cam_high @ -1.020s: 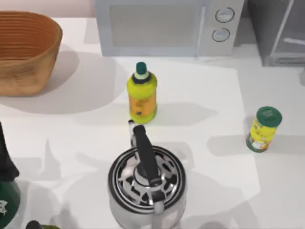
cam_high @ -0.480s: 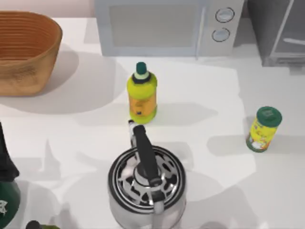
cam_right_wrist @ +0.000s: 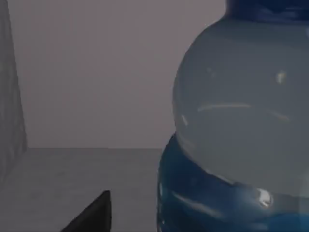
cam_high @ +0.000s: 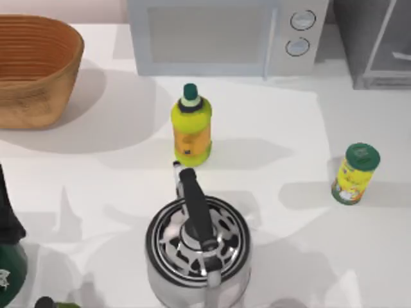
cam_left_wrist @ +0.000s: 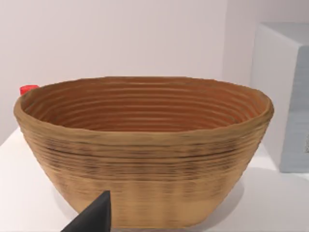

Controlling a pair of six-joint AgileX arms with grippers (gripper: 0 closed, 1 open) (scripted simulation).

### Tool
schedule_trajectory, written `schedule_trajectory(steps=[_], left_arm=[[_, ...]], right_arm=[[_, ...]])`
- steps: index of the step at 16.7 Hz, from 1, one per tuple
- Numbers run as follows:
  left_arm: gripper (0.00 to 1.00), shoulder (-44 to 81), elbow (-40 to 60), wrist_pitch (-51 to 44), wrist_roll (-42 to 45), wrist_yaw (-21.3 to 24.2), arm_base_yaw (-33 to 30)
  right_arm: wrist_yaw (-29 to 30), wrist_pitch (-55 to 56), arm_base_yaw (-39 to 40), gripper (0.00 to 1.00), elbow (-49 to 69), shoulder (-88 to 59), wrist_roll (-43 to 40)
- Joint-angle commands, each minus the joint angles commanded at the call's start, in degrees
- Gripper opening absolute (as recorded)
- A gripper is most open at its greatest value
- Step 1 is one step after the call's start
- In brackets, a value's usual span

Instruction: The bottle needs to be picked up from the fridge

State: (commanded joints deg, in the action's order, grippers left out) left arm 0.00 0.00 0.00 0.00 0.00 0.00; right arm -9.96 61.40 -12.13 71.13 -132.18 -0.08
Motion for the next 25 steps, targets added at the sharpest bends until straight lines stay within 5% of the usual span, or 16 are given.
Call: schedule_trajectory(steps=[6,19,25], left_arm=[[1.0,0.0,0.0,0.0,0.0,0.0,0.0],[1.0,0.0,0.0,0.0,0.0,0.0,0.0],[1.0,0.0,0.0,0.0,0.0,0.0,0.0]], right_arm=[[0.39,-1.87,0.37,1.0,2.77,-1.38,-0.02],[0.39,-1.87,0.37,0.02,2.77,-1.38,-0.02],[0.39,-1.87,0.37,0.0,2.77,-1.38,-0.02]])
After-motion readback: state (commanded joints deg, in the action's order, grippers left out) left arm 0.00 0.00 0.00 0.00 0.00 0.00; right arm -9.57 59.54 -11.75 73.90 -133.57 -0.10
